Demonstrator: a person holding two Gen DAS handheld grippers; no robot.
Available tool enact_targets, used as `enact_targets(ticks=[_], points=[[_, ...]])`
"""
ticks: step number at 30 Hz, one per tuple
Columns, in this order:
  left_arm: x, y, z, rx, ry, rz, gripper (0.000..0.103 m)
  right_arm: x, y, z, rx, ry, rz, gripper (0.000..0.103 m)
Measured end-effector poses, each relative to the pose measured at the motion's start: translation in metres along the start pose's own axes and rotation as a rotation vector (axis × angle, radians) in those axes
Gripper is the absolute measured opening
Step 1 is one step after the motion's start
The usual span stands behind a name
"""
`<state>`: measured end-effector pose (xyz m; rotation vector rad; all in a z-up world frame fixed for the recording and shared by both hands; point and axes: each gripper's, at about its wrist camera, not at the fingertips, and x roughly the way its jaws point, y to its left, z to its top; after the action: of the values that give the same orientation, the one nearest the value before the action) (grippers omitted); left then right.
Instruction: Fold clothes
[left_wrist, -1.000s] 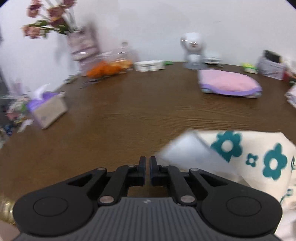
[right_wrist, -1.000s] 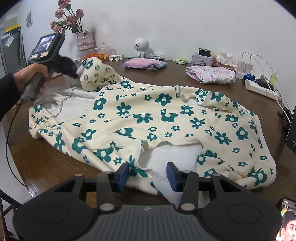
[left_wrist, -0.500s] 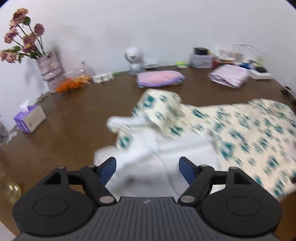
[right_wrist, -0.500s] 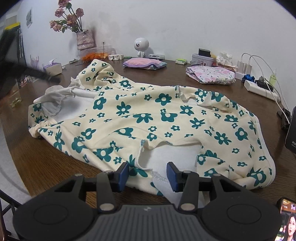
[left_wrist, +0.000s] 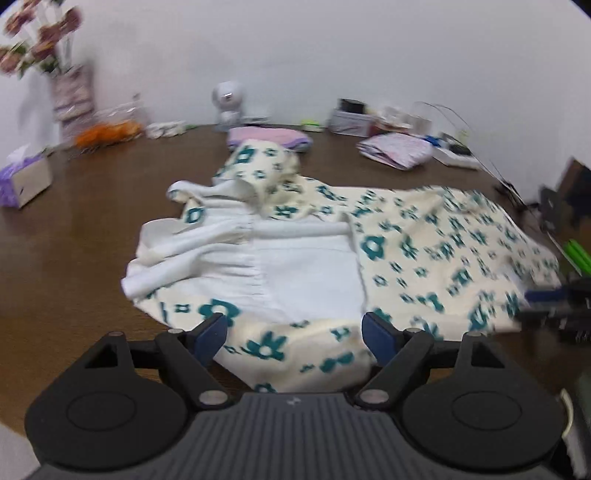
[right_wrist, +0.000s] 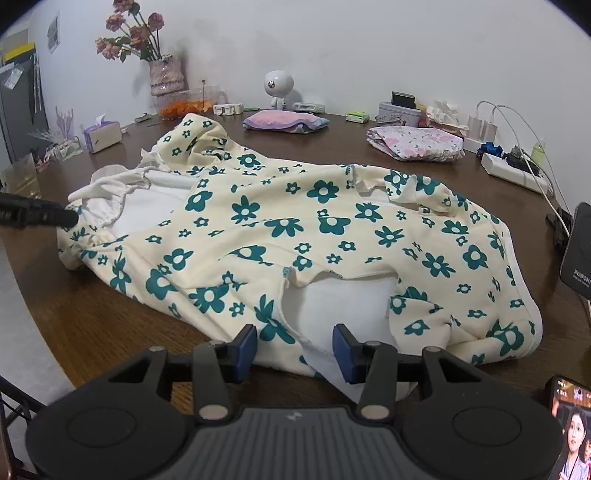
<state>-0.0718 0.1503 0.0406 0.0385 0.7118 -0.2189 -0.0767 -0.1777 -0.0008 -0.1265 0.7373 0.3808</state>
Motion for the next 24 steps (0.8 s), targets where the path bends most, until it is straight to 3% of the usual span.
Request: enact_targets(ticks=[4,8,13,18,19,20,22,24], points=[[0.001,-0.012,-0.014,0.075,-0.001,-0.052,0.082,-0.036,-0.002,-0.010,-0.061,-0.116,0.086,0.045],[0.008,-0.014,-0.019,0.109,-0.010,-0.065,0.083,-0.036,0.005,-0.017,-0.107,-0.108,0.161,0.047],[0.018,-0.001,-0.019,0.115,-0.002,-0.083,0.076,-0.013,0.008,-0.010,-0.101,-0.096,0.094,0.045],[0.024,0.006,-0.020,0.118,0.006,-0.153,0.037,0.009,0.001,-0.007,-0.082,-0.063,0.068,0.042],[0.024,0.006,-0.020,0.122,0.005,-0.157,0.029,0.009,0.000,-0.006,-0.075,-0.059,0.058,0.036],[0.023,0.006,-0.019,0.123,0.002,-0.164,0.015,0.009,0.000,-0.006,-0.067,-0.051,0.055,0.022],[0.016,0.005,-0.019,0.120,-0.004,-0.189,0.013,0.005,-0.001,-0.007,-0.050,-0.032,0.061,0.007],[0.006,0.003,-0.022,0.133,0.001,-0.225,0.012,-0.003,-0.002,-0.011,-0.043,-0.013,0.081,0.006]])
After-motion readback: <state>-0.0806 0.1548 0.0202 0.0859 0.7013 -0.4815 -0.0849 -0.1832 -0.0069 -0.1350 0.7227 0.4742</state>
